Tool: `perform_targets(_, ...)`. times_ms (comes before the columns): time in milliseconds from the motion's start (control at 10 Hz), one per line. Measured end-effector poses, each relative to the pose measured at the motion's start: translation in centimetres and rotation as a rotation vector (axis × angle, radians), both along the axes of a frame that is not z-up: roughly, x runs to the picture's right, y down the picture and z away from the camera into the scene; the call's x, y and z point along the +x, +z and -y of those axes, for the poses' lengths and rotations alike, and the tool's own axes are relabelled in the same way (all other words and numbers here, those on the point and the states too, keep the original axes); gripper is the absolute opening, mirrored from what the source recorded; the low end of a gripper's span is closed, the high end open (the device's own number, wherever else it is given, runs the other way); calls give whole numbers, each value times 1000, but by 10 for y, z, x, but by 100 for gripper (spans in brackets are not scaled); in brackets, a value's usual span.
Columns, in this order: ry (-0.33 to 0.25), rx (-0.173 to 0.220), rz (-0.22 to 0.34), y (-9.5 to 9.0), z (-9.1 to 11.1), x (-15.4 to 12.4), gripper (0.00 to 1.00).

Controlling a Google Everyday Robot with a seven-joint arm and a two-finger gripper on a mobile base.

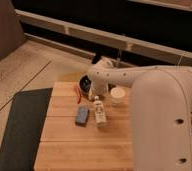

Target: Stand the bottle upright

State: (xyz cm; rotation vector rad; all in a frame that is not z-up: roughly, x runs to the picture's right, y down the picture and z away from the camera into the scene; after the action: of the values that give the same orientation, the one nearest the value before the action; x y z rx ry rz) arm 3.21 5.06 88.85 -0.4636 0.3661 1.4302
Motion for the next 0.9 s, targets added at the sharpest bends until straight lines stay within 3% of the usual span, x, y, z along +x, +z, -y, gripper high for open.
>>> perform_targets(600, 13, -89, 71, 45, -23, -16, 65)
perform_targets(900, 39, -128, 72, 51, -36, -19, 65)
